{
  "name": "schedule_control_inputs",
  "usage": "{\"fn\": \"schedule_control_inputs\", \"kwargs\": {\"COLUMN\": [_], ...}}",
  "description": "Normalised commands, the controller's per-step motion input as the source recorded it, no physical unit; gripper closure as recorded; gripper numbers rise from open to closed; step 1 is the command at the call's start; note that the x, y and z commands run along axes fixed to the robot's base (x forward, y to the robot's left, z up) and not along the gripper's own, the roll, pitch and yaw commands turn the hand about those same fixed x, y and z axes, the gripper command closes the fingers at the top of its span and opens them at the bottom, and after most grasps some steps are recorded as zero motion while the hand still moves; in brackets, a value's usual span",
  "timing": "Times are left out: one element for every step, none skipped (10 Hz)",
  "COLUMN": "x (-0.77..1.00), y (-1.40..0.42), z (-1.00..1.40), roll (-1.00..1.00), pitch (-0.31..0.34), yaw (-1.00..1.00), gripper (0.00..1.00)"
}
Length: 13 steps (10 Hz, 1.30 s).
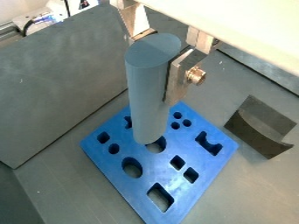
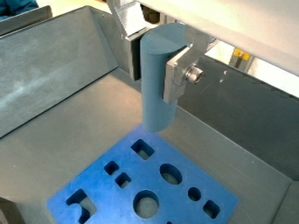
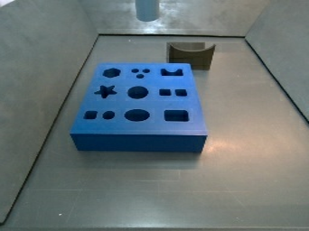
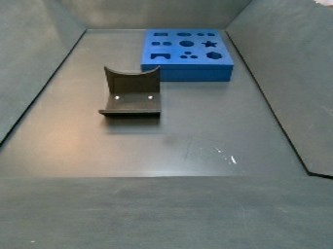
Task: Insert the oval object.
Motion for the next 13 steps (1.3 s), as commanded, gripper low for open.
{"fn": "schedule_control_inputs", "kwargs": {"x": [-0.15,0.00,-0.38,-0.56,-0.17,-0.11,-0.10,-0.10,-0.07,-0.03,-0.10,-0.11,-0.10], "y": [0.00,0.00,0.32,0.00,-0.17,-0.15,-0.16,-0.16,-0.25,-0.17,0.00,0.00,0.00], "z": [-0.27,0.00,-0.11,-0.66,-0.68,-0.61,-0.61,-0.62,-0.80,-0.59,-0.29,-0.22,-0.23], "roll": [-0.11,-0.02,-0.20,-0.24,-0.08,-0.03,-0.02,-0.01,0.03,0.12,0.14,0.18,0.20], "pitch": [0.000,0.000,0.027,0.000,-0.190,-0.236,-0.236,-0.241,-0.164,0.057,0.139,0.161,0.136], "yaw": [0.05,0.00,-0.41,-0.43,-0.84,-0.93,-0.93,-0.93,-0.93,-0.93,-0.87,-0.82,-0.84], "gripper": [1.00,1.00,1.00,1.00,1.00,1.00,1.00,1.00,1.00,1.00,1.00,1.00,1.00]}}
